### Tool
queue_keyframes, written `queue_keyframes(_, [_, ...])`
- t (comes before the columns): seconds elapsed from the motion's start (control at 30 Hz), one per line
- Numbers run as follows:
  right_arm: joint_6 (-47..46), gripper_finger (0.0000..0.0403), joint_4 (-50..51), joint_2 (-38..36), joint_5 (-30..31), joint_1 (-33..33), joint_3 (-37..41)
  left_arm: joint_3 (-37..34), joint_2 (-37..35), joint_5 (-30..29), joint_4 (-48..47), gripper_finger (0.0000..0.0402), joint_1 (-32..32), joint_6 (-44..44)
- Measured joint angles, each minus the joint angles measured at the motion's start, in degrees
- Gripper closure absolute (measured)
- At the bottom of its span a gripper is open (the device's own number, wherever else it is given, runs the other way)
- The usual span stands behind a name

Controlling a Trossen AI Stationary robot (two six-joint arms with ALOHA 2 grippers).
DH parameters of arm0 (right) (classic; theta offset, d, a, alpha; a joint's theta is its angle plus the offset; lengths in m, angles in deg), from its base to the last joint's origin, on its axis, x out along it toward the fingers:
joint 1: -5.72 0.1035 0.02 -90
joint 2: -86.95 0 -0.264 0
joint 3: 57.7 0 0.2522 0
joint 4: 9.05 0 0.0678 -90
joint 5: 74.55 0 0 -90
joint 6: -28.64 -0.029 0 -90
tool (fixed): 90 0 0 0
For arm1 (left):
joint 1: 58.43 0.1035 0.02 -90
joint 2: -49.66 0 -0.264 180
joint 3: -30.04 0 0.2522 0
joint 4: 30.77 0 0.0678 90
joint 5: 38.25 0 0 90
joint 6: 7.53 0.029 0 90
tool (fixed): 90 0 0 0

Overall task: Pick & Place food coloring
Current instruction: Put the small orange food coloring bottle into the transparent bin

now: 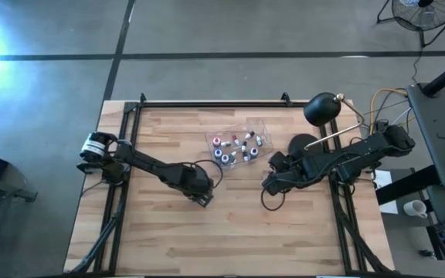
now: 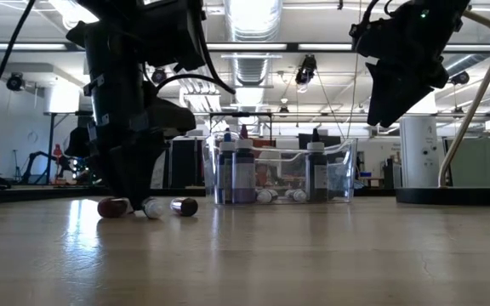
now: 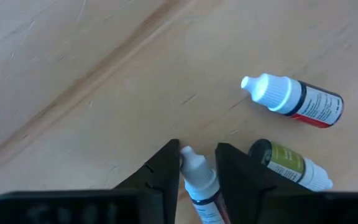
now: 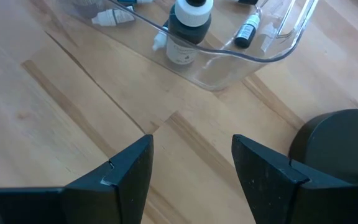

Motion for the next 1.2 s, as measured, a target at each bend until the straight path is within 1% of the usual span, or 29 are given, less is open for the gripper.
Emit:
queue_keyframes(0.2, [0.0, 0.0193, 0.0, 0.0, 0.0, 0.0, 0.2, 0.0, -0.1, 0.3, -0.5, 0.0339, 0.1, 0.0])
queue_keyframes(0.57, [-0.2, 0.0193, 0.0, 0.0, 0.0, 0.0, 1.1, -0.1, -0.3, 0.3, -1.0, 0.0397, 0.1, 1.2])
queue_keyframes(0.77, [-0.1, 0.0193, 0.0, 0.0, 0.0, 0.0, 1.3, -0.2, -1.3, -0.2, -1.3, 0.0401, 0.2, 3.5])
queue_keyframes(0.87, [-0.2, 0.0193, 0.0, 0.0, 0.1, 0.0, 1.5, -0.1, -2.1, 0.0, -3.9, 0.0401, 0.3, 4.4])
queue_keyframes(0.97, [-0.2, 0.0193, -0.1, 0.0, 0.1, 0.0, 1.8, 0.4, -3.2, 1.2, -4.9, 0.0387, 0.3, 4.6])
queue_keyframes(1.13, [-0.4, 0.0193, -0.1, 0.0, 0.1, 0.0, 2.1, 0.6, -4.1, 1.4, -7.3, 0.0321, 0.3, 2.1])
queue_keyframes(1.2, [-0.4, 0.0193, -0.2, 0.0, 0.1, 0.0, 2.3, 0.6, -4.3, 2.5, -7.3, 0.0295, 0.3, 0.4])
